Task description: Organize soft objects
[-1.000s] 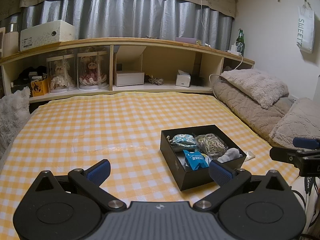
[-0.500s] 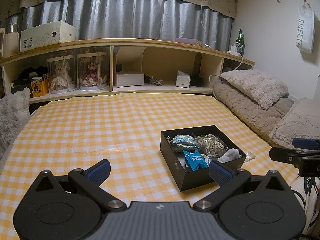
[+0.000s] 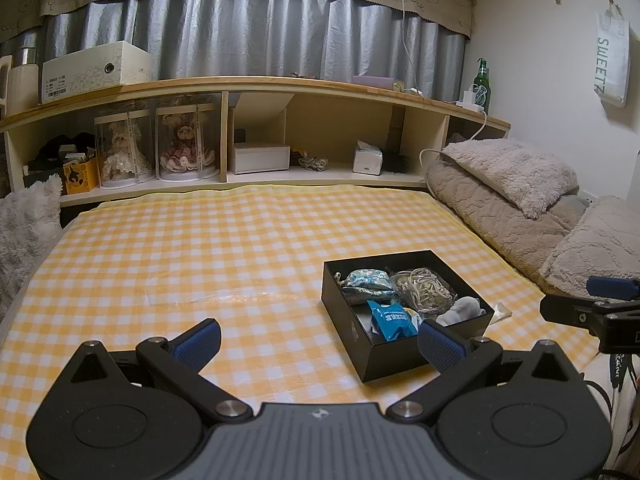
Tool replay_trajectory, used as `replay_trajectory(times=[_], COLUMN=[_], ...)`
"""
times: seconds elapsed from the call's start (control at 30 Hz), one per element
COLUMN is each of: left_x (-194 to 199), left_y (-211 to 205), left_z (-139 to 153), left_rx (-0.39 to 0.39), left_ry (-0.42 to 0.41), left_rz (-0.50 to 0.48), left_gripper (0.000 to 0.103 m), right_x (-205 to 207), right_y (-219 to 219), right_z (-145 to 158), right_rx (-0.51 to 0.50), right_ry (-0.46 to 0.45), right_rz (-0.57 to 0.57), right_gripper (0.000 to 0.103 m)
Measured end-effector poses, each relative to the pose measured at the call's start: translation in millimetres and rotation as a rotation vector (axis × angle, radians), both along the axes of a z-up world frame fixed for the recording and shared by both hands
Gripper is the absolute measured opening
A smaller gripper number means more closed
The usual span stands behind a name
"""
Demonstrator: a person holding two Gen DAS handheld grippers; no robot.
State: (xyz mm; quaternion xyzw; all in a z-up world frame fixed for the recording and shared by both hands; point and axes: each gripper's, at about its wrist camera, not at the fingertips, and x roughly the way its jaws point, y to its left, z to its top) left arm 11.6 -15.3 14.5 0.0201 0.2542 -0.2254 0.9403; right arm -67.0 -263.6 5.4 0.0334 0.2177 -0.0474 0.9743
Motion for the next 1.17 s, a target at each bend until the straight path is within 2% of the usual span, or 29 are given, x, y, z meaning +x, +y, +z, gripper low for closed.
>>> replay_trajectory(times=[1.17], left_x=[-1.1], left_y=[-0.2], left_z=[-1.1], left_rx=[0.007], left_ry=[-0.005], left_rz=[0.004], left_gripper=[0.103], right_x=[-0.9], right_y=[2.2], right_z=[-0.4], right_rx=[0.007], right_ry=[0.002], right_rz=[-0.001], right_gripper=[0.103])
